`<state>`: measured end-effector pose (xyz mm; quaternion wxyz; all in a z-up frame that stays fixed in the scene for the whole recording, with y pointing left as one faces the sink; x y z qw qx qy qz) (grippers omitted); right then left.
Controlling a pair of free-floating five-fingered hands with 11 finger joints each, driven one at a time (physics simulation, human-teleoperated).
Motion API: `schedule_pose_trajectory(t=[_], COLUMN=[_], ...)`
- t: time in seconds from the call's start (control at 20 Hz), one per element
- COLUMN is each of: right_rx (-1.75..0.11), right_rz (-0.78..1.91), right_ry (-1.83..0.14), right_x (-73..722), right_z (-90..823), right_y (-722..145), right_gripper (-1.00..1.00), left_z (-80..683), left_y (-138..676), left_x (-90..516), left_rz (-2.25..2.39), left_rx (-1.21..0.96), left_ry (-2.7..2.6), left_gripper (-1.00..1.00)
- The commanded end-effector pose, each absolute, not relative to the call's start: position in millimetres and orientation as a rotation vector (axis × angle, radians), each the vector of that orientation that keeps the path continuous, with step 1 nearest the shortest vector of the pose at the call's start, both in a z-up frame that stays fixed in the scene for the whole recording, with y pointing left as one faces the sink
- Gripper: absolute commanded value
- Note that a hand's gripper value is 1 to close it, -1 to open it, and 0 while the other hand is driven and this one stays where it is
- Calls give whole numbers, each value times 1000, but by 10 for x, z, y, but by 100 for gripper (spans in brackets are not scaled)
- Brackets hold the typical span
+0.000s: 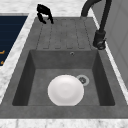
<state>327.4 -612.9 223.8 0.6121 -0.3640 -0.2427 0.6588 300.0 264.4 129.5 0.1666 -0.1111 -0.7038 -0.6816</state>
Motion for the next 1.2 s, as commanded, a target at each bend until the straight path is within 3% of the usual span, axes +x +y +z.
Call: schedule_pose_trajectory(t=[0.0, 1.15], right_rx=[-819, -996], right_rz=[1434, 1391], right_ry=[-512, -532], right_x=[3148, 2118], right_z=[2238, 2258], right_y=[-6118, -6162], right_gripper=[-100, -100], left_z=[1295, 1295], left_y=[2644, 2644], left_x=[3000, 3000], left_rz=[-1940, -1940], left_rx=[-316, -316], left_ry=[-2003, -2003], left_gripper=[0, 0])
